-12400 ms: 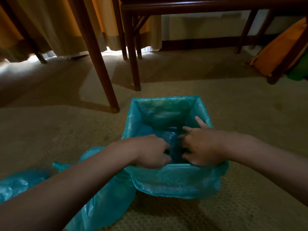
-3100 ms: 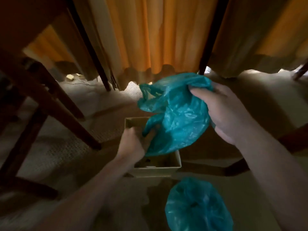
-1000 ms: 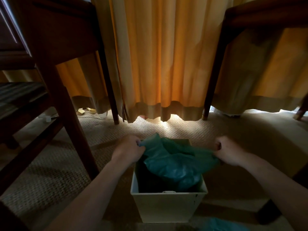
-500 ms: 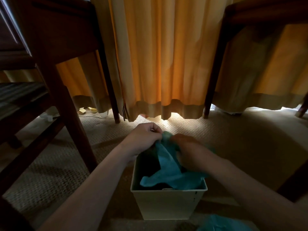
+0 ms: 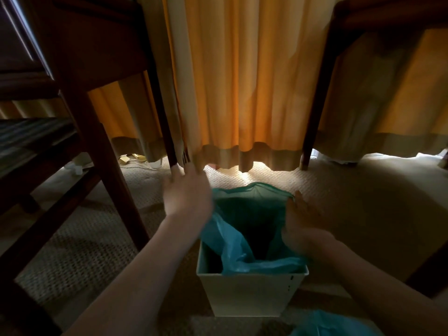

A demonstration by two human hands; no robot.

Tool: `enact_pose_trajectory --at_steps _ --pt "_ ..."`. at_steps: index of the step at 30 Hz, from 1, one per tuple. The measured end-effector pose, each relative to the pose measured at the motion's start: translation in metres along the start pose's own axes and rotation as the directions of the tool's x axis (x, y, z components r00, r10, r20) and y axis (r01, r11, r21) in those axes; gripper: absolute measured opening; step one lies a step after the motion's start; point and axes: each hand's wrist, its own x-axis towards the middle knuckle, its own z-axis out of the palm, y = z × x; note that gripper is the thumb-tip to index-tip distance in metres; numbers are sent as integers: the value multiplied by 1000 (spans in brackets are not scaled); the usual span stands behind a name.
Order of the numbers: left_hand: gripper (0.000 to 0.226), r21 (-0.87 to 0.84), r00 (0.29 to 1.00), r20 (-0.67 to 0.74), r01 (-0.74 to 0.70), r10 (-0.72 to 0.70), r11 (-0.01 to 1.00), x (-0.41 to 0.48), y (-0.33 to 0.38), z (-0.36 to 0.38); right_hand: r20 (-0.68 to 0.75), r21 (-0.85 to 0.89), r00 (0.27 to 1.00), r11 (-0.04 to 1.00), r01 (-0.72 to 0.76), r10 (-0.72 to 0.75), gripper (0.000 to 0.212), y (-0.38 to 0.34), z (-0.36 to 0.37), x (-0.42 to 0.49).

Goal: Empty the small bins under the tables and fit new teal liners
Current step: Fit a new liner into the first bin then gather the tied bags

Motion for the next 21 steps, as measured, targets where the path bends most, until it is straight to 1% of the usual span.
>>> enact_pose_trajectory --at_steps 1,2,3,4,5,6,7,8,9,10,11,12,14,15,16,17,19,20,21 --pt "38 -87 990 -83 -119 111 989 0 7 1 -37 27 999 1000 -12 13 83 -1 -1 0" --pt "34 -198 968 -125 -241 219 950 0 15 0 -90 36 996 999 -11 15 78 -2 -2 0" --pt "29 -325 945 -112 -328 308 887 -1 24 1 -137 45 990 999 -11 17 75 -3 -2 0" --pt "26 -434 925 -34 -355 379 828 -5 33 5 -173 56 985 998 -20 29 74 -4 -3 0" --pt "25 -506 897 81 -339 435 793 -9 41 11 -195 98 980 995 -26 45 70 -5 -2 3" --pt "26 -514 865 186 -319 466 796 -12 46 21 -223 165 973 986 -25 62 64 -7 -2 5" --pt "28 -462 848 263 -308 460 832 -13 45 32 -258 222 962 975 -29 88 57 -7 -1 9" --pt "33 -369 853 309 -300 420 880 -11 40 46 -292 252 949 967 -41 117 55 -6 -1 12" --pt "38 -278 873 321 -283 366 918 -9 33 57 -302 237 943 969 -65 137 61 -4 -2 14" --pt "42 -211 899 311 -252 309 944 -6 24 65 -298 178 943 979 -95 146 71 -2 -4 14" --pt "45 -195 923 282 -213 263 957 -3 17 70 -298 101 944 988 -118 144 78 0 -4 14" --pt "47 -209 938 248 -193 243 959 1 11 73 -321 4 938 990 -138 132 79 1 -7 11" --pt "54 -215 948 178 -226 265 950 8 7 76 -397 -210 916 966 -149 55 71 -1 -7 5" --pt "58 -197 948 134 -261 289 945 12 7 76 -443 -278 896 951 -134 -3 66 -2 -4 6" --pt "60 -176 949 91 -283 302 943 15 8 76 -471 -302 880 948 -104 -53 61 -6 -4 5" --pt "63 -167 951 63 -289 303 943 19 9 77 -488 -290 866 956 -44 -109 52 -11 -3 6" --pt "69 -200 955 66 -271 289 942 25 11 85 -484 -233 842 963 138 -238 30 -20 1 11" --pt "71 -251 954 84 -257 286 933 27 11 89 -434 -213 848 949 233 -305 28 -26 4 13" --pt "71 -309 952 93 -250 291 918 29 12 93 -370 -223 851 925 309 -373 32 -30 10 15"
